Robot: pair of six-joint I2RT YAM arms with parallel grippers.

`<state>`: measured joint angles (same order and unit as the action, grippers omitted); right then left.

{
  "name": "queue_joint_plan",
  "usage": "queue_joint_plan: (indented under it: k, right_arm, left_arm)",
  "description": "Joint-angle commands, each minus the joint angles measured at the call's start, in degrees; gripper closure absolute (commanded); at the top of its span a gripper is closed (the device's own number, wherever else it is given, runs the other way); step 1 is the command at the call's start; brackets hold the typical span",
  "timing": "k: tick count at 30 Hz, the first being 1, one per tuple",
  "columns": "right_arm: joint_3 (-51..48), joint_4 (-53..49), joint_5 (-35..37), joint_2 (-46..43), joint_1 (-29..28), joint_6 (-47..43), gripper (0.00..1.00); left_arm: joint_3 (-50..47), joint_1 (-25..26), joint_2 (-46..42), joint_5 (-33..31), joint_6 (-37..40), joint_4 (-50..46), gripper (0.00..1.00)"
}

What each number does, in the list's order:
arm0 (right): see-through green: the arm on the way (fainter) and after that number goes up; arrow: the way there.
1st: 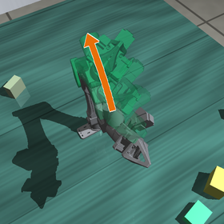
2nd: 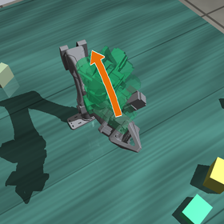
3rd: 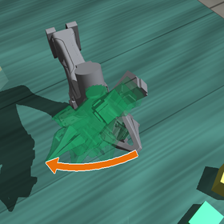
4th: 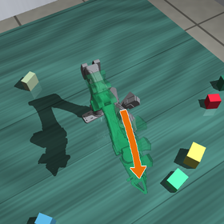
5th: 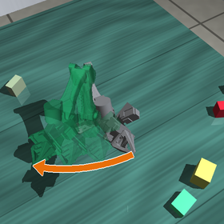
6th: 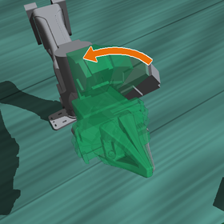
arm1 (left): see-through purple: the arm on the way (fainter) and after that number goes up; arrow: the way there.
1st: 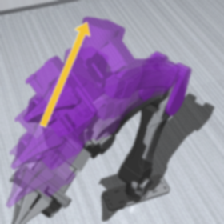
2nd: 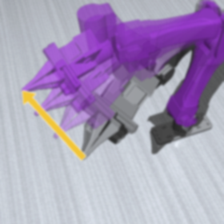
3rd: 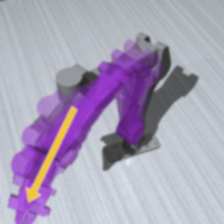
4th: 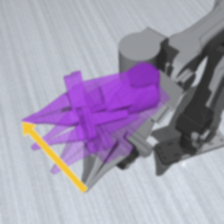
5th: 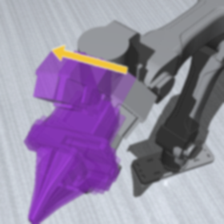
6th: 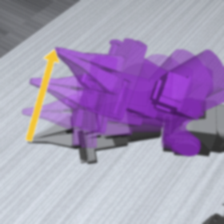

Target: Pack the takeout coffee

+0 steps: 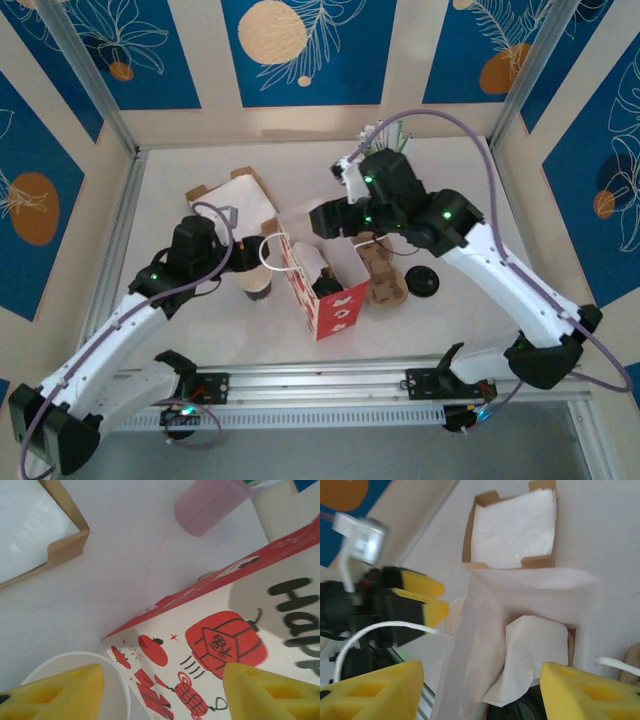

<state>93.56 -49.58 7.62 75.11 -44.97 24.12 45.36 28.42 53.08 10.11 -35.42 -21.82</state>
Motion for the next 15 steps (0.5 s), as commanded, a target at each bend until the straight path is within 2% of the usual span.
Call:
queue_joint_plan:
  k: [1,15]
  right_arm:
    - [0.5,-1.7,-1.5,-4.0,3.9,-0.8,0.35]
    - [-17.1,1.9,-10.2,-19.7,28.9,5.0,0.39]
  left_arm:
    - [1.5,0.8,2.5,2.6,-0.4,1.9,0.38]
    - [6.9,3.2,15.7,3.3,0.7,6.7,0.4]
